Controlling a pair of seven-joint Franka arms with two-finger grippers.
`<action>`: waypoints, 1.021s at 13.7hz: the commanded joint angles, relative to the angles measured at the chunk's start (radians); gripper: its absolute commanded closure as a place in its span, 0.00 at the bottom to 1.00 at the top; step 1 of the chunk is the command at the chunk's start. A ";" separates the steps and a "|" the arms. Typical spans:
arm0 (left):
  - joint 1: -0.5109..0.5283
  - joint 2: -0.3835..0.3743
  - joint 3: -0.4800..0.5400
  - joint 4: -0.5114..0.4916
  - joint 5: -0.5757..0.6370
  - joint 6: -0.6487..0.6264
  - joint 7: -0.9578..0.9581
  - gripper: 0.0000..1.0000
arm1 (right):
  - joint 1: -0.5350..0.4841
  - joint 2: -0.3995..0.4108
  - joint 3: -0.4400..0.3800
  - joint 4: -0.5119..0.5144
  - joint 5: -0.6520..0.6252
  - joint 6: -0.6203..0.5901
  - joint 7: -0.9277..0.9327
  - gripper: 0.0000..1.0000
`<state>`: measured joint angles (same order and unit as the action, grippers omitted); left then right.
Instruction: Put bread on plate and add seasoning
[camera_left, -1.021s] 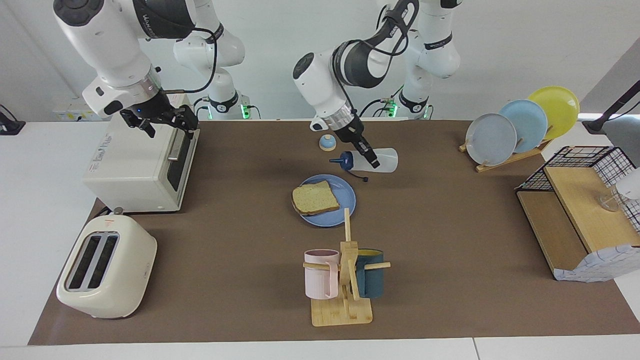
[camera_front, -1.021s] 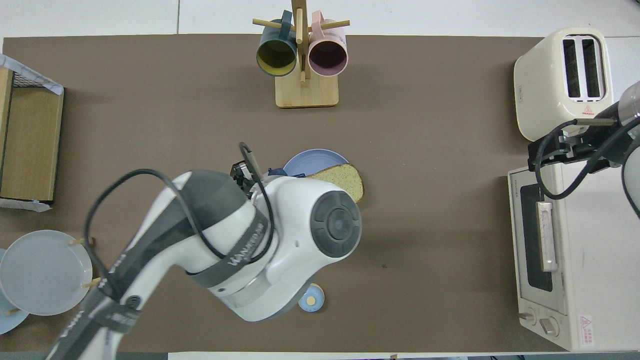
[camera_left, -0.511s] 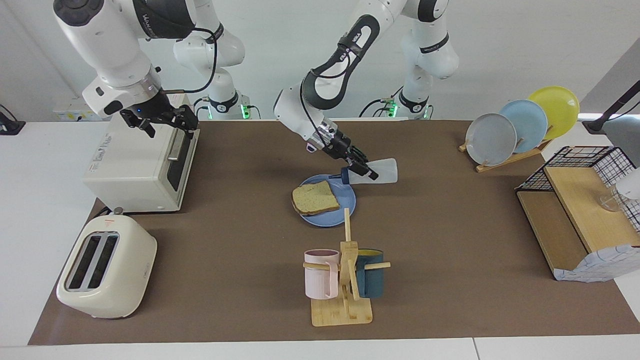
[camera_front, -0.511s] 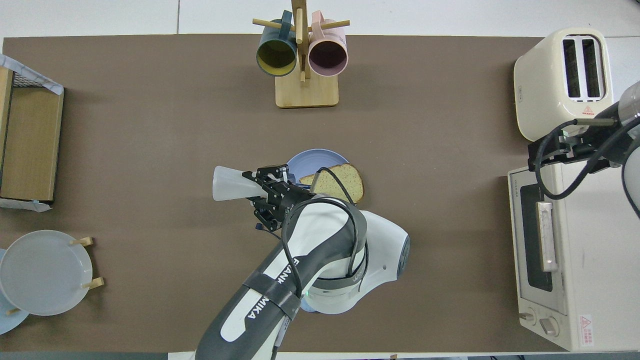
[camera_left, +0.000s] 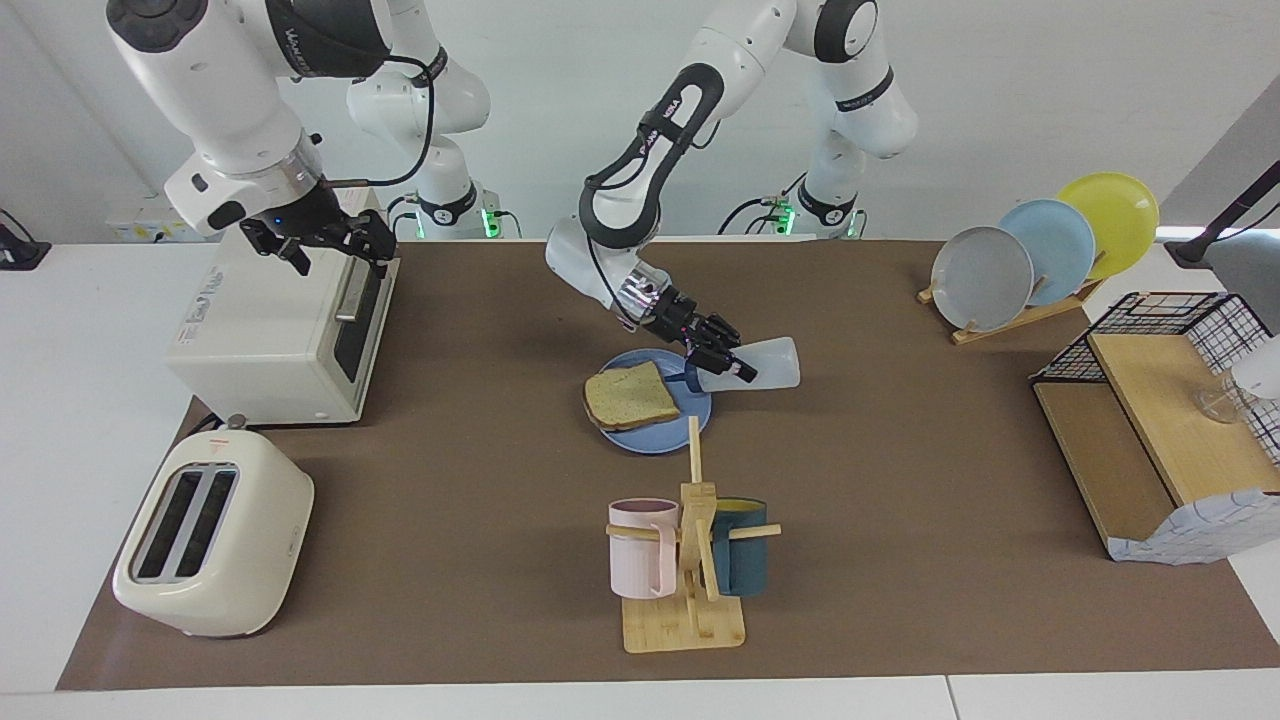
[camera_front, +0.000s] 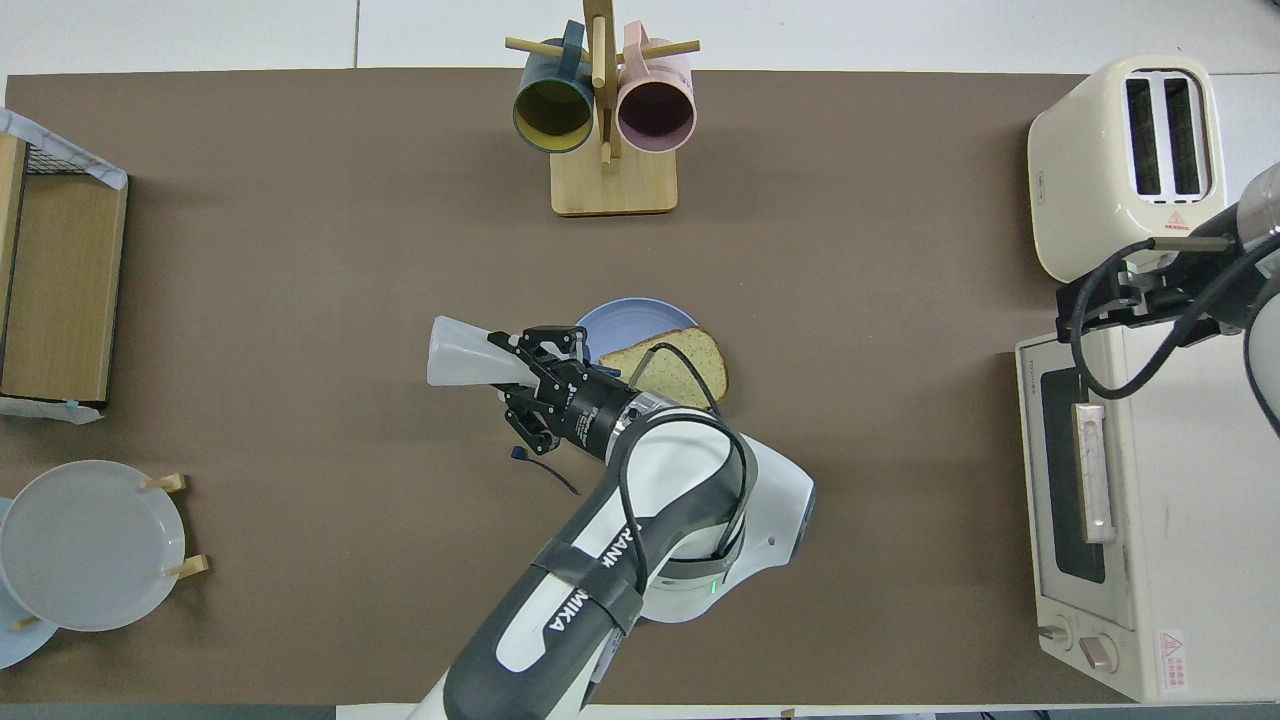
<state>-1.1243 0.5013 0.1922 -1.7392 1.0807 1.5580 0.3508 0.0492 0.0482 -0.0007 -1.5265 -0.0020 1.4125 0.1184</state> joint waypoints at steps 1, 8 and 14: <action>-0.053 0.005 0.007 0.032 0.009 -0.036 0.008 1.00 | -0.017 -0.022 0.007 -0.026 0.019 0.006 -0.033 0.00; -0.056 0.013 0.007 0.032 -0.018 -0.027 0.008 1.00 | -0.017 -0.022 0.007 -0.026 0.019 0.006 -0.033 0.00; 0.044 0.022 0.009 0.010 0.034 0.016 0.010 1.00 | -0.017 -0.022 0.007 -0.026 0.017 0.006 -0.033 0.00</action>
<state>-1.0817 0.5262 0.2003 -1.7228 1.0885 1.5597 0.3539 0.0492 0.0480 -0.0006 -1.5265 -0.0020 1.4125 0.1184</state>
